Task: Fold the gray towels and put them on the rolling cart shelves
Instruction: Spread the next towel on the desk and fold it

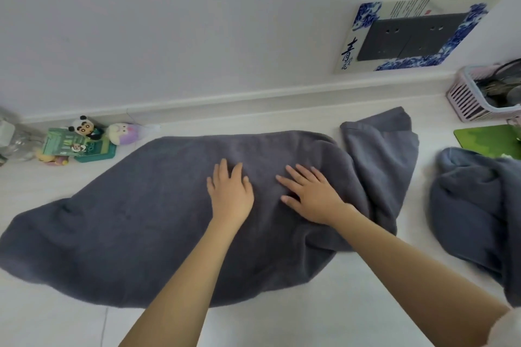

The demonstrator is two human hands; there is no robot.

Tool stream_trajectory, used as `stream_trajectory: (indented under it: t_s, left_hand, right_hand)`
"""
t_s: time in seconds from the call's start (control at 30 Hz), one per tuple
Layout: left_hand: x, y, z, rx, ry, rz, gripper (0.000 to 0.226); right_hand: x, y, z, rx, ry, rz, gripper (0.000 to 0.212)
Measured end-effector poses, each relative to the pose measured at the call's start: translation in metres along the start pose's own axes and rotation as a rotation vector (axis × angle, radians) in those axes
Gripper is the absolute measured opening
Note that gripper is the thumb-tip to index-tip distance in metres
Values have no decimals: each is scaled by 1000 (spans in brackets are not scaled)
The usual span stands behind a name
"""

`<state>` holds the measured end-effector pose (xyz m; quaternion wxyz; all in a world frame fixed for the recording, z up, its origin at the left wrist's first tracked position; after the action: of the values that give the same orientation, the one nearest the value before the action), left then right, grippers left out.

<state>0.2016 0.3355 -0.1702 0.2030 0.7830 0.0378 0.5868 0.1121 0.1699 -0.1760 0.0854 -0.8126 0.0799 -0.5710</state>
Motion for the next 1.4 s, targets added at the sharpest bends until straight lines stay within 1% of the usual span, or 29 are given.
stream_trajectory:
  t_s: [0.03,0.07,0.13,0.2,0.23,0.27,0.3,0.33,0.37,0.4,0.43,0.5,0.63,0.67,0.7,0.77,0.8,0.87,0.9,0.93,1.0,1.03,1.07,1.13,1.23,1.3,1.33,1.4]
  left_hand:
    - [-4,-13,-3,36,-24,52,50]
    - [-6,-26,-6,63,-36,101,52]
    - [-7,-51,-11,122,-41,169,57]
    - [-3,-76,-21,195,-33,194,59]
    - [-2,-86,-26,226,-25,193,60]
    - [-1,-95,-31,251,-23,185,61]
    - [0,-101,-36,264,-32,175,62]
    - [0,-104,-40,259,-46,175,63]
    - [0,-106,-44,243,-58,183,63]
    - [1,-110,-49,223,-67,194,63]
    - [0,-110,-51,203,-77,198,62]
    - [2,-116,-59,171,-83,205,62]
    - [12,-129,-85,80,-95,260,60]
    - [16,-129,-91,58,-99,267,58]
    - [17,-124,-96,33,-100,277,57]
    - [28,-121,-108,-32,-72,281,53]
    - [33,-119,-110,-59,-59,269,50]
    - [45,-125,-109,-80,6,235,43]
    - [53,-135,-106,-76,58,216,40]
    - [59,-144,-102,-60,96,196,37]
    - [71,-169,-89,12,139,142,38]
    - [75,-181,-82,60,137,118,41]
    - [79,-191,-74,105,126,102,45]
    - [85,-211,-59,162,84,68,52]
    - [87,-229,-41,223,20,92,54]
    - [94,-231,-34,237,17,121,44]
    - [99,-228,-32,208,42,114,36]
    - [112,-215,-38,85,115,17,20]
  right_hand:
    - [-10,7,-5,-21,-20,2,75]
    - [-15,17,-9,-66,-6,20,72]
    - [-14,38,-14,-179,12,48,57]
    - [-6,43,-17,-288,13,-13,53]
    - [-2,39,-18,-312,52,-49,54]
    - [3,28,-17,-294,119,-37,54]
    - [4,14,-15,-232,182,20,54]
    - [3,-1,-13,-145,208,110,54]
    - [-2,-19,-13,-56,180,178,53]
    - [-9,-37,-14,8,118,207,55]
    - [-20,-46,-17,30,58,204,64]
    - [-36,-55,-26,12,14,126,89]
    - [-39,-56,-38,-130,21,52,107]
    - [-35,-60,-38,-179,36,15,108]
    - [-31,-63,-38,-231,62,-27,104]
    - [-23,-89,-35,-279,171,-93,86]
    - [-19,-104,-32,-258,238,-69,78]
    - [-23,-139,-24,-103,356,73,61]
    - [-28,-161,-18,-29,334,192,52]
    - [-34,-179,-14,6,260,338,43]
    - [-47,-204,-8,-51,101,626,38]
    - [-52,-209,-5,-116,86,733,37]
    - [-57,-210,-2,-177,103,789,36]
    - [-60,-210,5,-263,123,811,33]
    - [-57,-208,14,-324,8,898,36]
    - [-54,-207,15,-340,-45,1004,38]
    - [-53,-207,14,-352,-54,1044,38]
    - [-54,-202,13,-374,-38,1099,39]
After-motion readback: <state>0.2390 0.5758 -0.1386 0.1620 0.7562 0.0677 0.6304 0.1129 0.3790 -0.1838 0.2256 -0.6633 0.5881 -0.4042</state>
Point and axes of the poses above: each hand's wrist, its own z-axis towards the middle knuckle, its own x-axis out of the back of the hand, y = z × x, the point moved 3 cm from there along z, towards the middle knuckle, and after that the axes turned 4 degrees about x, right-handed, at the moved point
